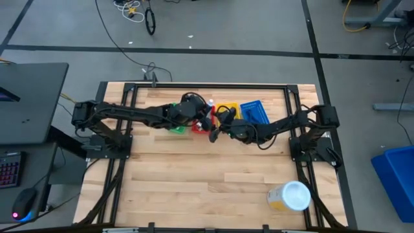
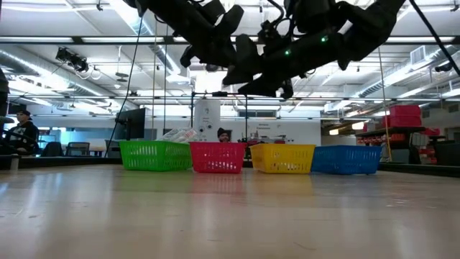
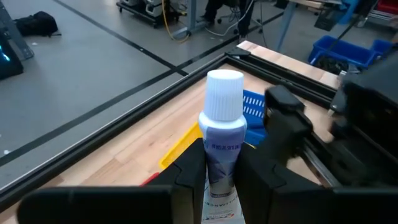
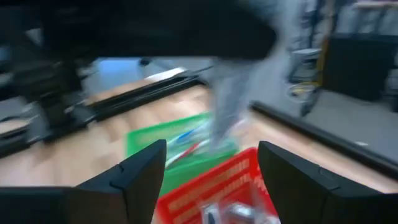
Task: Pick & Place Travel size toiletries
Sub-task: Put the white toothpaste into the yellow bin
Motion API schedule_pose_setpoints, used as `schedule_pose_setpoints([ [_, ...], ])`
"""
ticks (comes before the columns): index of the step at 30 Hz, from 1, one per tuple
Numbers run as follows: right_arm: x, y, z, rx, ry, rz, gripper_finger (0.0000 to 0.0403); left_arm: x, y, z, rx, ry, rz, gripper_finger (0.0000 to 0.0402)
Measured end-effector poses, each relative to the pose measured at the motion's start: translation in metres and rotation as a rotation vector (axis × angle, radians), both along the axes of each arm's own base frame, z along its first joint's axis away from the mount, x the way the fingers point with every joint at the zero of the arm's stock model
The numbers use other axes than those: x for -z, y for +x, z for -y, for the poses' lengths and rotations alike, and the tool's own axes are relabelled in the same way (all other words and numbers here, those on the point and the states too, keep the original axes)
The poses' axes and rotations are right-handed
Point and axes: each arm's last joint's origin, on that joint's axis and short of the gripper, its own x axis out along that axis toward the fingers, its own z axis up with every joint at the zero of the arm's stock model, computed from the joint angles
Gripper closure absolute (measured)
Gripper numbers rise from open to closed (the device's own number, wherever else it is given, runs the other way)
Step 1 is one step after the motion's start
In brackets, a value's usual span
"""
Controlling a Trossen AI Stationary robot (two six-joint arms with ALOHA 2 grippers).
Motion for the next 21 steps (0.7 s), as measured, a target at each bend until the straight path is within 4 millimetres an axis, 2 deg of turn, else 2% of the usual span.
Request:
schedule_pose_setpoints([
  [6,-0.004,0.000,0.008,0.048,-0.005,0.049,0.0163,0.000,0.000,0.002,-0.017,-0.006,0.012,0.0324],
  [12,-0.010,0.002,0.013,-0.060,-0.030,0.081,0.0189,0.000,0.000,0.002,-0.023,-0.009,0.015,0.0324],
  [21,-0.010,0.002,0.017,-0.050,-0.033,0.079,0.0276,-0.001,0.000,0.002,-0.039,-0.043,0.046,0.0323],
])
